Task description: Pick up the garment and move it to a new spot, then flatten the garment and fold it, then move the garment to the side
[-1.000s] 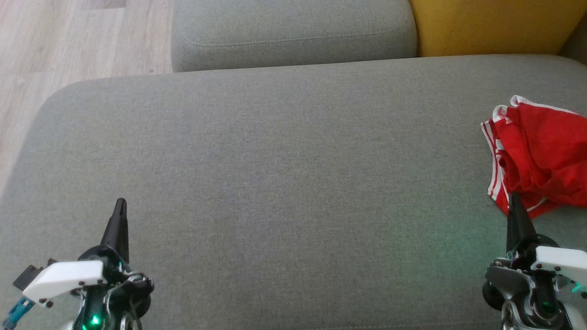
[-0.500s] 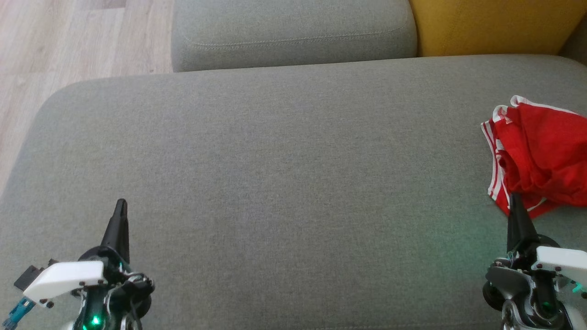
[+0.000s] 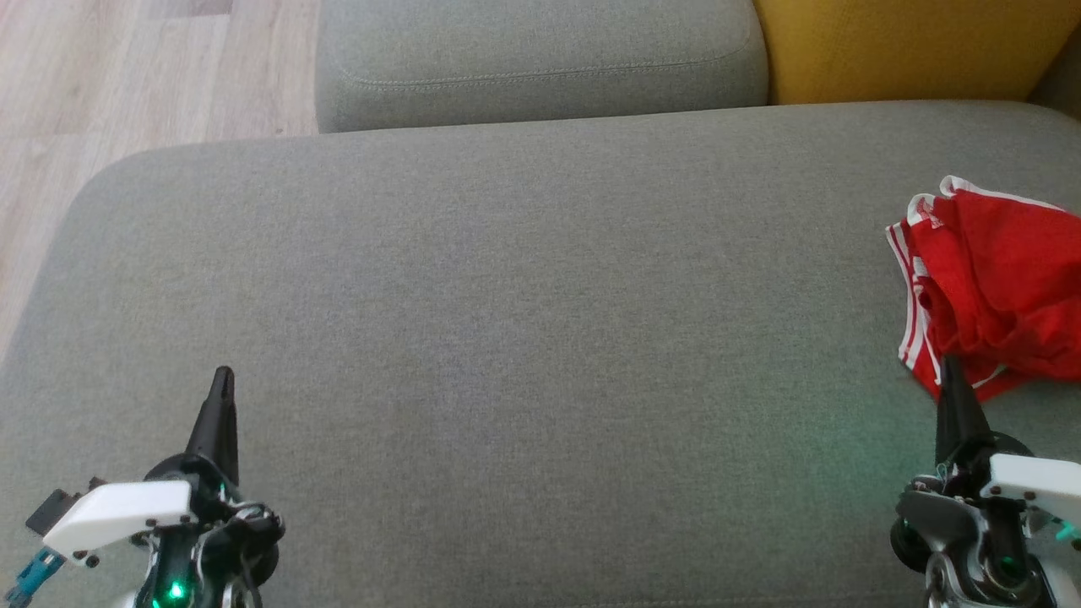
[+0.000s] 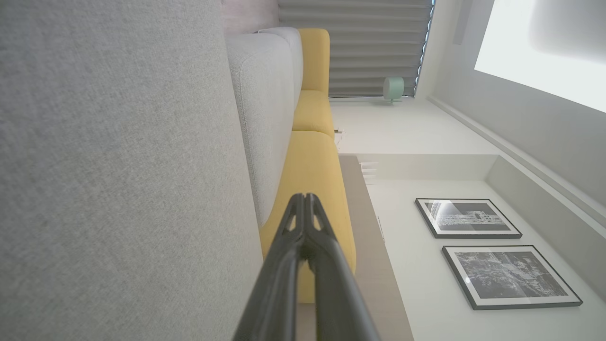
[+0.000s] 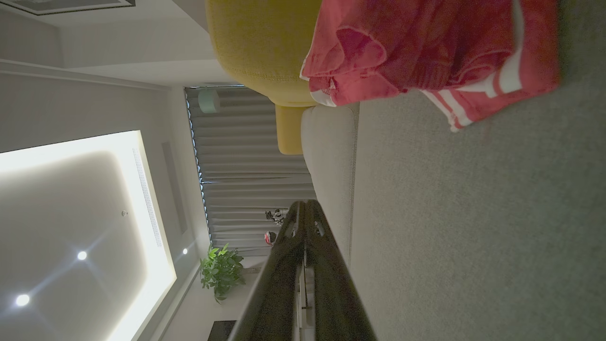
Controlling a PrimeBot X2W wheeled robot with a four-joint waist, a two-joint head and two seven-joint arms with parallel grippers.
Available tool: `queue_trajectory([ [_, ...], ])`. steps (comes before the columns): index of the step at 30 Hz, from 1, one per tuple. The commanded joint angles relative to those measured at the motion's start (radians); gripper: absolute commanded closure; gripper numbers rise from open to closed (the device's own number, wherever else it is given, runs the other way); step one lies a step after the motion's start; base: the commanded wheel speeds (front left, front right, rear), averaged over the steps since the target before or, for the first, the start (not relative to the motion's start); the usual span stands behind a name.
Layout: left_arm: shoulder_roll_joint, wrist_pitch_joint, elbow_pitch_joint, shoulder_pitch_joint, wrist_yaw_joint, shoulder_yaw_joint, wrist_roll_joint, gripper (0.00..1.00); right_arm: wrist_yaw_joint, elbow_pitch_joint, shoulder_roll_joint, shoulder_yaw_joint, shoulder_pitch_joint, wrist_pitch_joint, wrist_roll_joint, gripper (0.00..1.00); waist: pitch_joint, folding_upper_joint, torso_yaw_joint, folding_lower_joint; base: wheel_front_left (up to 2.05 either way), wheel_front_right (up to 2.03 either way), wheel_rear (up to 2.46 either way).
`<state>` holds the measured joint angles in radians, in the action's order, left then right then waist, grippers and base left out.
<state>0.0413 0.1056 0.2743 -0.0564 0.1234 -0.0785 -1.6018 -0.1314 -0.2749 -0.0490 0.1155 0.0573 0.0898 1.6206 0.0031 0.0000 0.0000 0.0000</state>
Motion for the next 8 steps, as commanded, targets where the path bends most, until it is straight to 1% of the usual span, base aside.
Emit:
queue_trajectory([
  [1,0.009,0.009,-0.029,-0.052,0.007,-0.036,-0.006,1.00,0.001,0.031,-0.013,-0.017,0.049,0.011,0.001,1.00,0.000,0.0000,0.000,0.0000,0.00,0.00,0.00],
  [8,0.009,0.008,-0.029,-0.052,0.007,-0.036,-0.006,1.00,0.001,0.031,-0.012,-0.016,0.049,0.012,0.000,1.00,0.000,0.0000,0.000,0.0000,0.00,0.00,0.00],
])
